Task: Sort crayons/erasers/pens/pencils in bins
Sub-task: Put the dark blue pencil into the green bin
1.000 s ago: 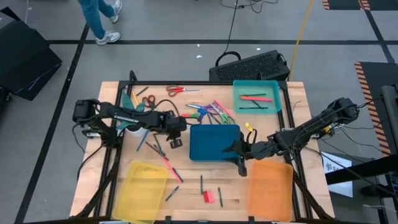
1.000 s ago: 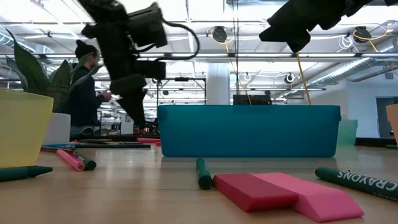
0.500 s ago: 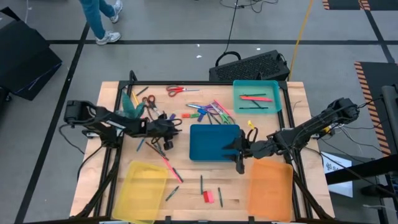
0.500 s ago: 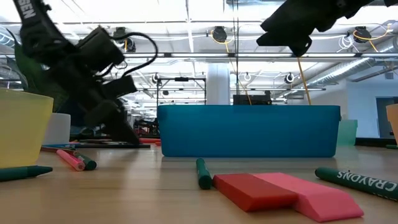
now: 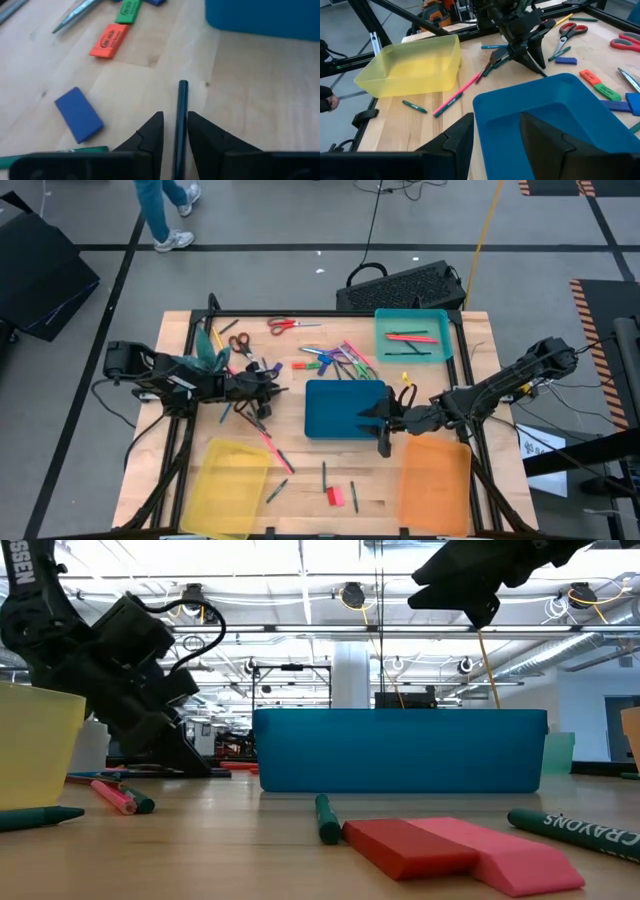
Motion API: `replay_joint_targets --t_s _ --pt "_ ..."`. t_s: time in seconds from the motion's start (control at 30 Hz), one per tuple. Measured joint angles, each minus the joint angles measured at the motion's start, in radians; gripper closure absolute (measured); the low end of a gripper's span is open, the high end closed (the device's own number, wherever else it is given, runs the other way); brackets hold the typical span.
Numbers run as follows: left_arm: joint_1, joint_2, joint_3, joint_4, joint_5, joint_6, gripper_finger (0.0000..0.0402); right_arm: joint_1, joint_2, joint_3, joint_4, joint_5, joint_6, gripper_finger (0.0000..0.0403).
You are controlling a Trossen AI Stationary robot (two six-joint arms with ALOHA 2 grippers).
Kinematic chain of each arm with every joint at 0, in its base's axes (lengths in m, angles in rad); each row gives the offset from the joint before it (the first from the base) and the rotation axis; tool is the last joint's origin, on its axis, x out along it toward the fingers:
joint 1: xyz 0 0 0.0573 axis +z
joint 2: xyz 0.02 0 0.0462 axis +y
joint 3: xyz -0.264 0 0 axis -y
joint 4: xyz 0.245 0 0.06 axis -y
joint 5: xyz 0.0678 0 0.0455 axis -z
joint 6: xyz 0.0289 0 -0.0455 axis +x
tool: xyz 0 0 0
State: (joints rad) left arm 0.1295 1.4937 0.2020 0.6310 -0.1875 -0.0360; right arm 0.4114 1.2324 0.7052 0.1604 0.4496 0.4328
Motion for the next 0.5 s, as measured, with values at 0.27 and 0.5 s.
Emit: replay_joint_targets --t_s 0.27,0.5 --pt "0.002 0.097 0.000 0.119 0.028 0.013 0.0242 0.000 0.000 0.000 0.000 0.001 0.000 0.0252" --pt "0.004 0.301 0.003 0.375 0.055 0.036 0.0257 0.000 0.000 0.000 0.001 0.026 0.006 0.0252"
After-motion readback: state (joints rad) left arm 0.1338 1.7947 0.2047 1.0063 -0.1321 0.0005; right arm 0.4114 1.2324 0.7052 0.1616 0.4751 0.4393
